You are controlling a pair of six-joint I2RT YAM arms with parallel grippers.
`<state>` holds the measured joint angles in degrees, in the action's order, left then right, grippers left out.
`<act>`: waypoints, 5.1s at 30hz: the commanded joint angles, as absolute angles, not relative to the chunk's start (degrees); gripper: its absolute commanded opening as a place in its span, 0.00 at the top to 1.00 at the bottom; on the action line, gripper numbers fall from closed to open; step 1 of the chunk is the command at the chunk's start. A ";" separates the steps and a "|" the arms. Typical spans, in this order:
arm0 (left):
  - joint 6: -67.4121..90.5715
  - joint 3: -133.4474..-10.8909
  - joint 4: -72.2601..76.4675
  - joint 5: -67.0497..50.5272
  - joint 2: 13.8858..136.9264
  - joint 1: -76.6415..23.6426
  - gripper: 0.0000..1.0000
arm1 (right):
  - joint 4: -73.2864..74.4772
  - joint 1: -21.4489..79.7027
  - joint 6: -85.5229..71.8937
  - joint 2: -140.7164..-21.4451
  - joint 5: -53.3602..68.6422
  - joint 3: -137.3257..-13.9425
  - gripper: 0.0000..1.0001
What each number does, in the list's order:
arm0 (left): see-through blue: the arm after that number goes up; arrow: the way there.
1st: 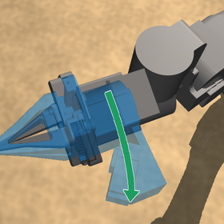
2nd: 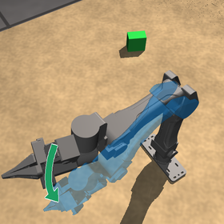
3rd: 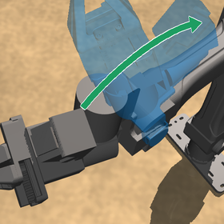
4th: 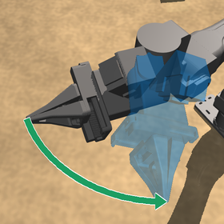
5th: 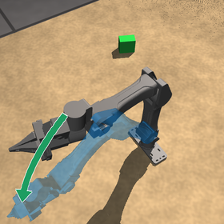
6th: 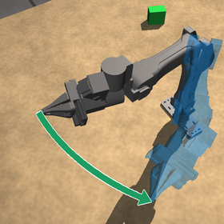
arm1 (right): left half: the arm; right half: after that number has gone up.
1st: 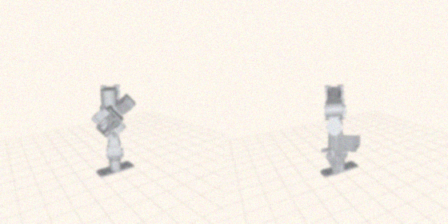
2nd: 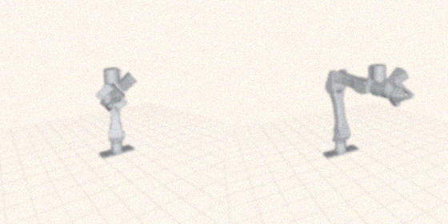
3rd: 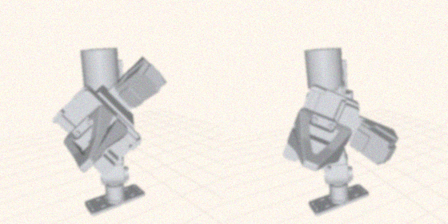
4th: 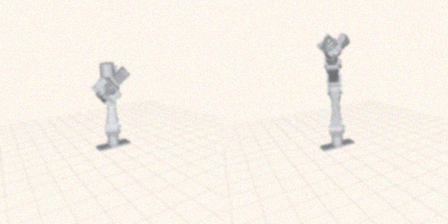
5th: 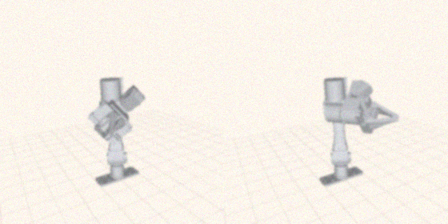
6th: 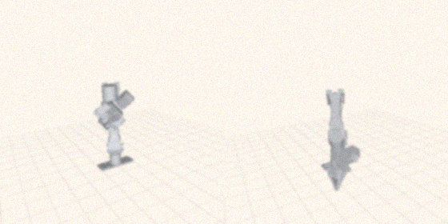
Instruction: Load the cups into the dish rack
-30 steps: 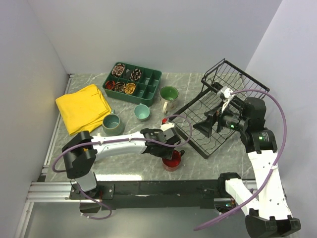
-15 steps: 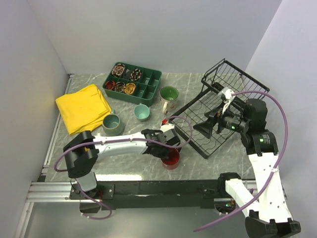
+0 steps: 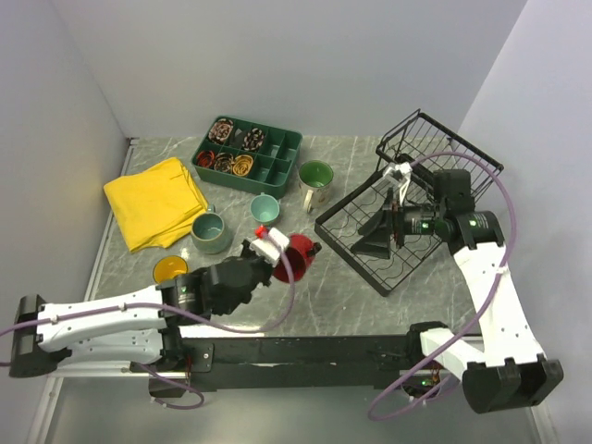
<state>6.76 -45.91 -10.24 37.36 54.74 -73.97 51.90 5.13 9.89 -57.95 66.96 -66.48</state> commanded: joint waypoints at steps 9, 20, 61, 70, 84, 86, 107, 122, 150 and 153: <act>-69.06 -36.38 50.36 31.64 56.07 -69.96 0.99 | 50.39 12.74 -3.23 -60.56 82.53 -66.01 0.00; -73.92 -42.54 49.31 26.28 58.71 -71.98 0.99 | 42.71 15.03 -18.98 -66.96 80.51 -68.62 0.00; -73.65 -44.30 46.23 24.43 58.71 -77.43 0.72 | 29.71 23.73 -29.18 -72.16 85.78 -71.98 1.00; -70.49 -41.49 44.65 27.94 57.66 -81.30 0.22 | 35.94 20.83 -21.98 -71.89 84.91 -76.72 1.00; -46.96 -41.57 26.47 32.78 45.36 -83.41 0.04 | 52.30 15.03 2.79 -73.22 62.08 -89.12 1.00; -39.40 -41.75 22.26 33.92 44.04 -83.32 0.04 | 49.07 15.03 3.42 -71.29 52.45 -87.55 1.00; 9.75 -38.24 10.02 50.45 38.68 -83.23 0.04 | 11.01 15.38 18.54 -50.36 0.10 -47.38 1.00; 15.91 -35.16 6.59 53.17 34.37 -83.23 0.04 | -10.01 14.94 18.46 -62.38 -7.29 -38.58 1.00; 20.74 -33.57 3.52 56.25 31.99 -83.23 0.04 | -18.90 14.68 18.81 -83.40 -12.66 -44.65 0.94; 20.92 -33.49 3.25 56.51 31.99 -83.23 0.04 | -18.72 14.68 18.28 -84.90 -12.83 -45.53 0.92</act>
<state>19.81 -33.34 3.51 55.44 32.69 -82.98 -11.20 14.98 18.96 -84.60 -11.38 -41.06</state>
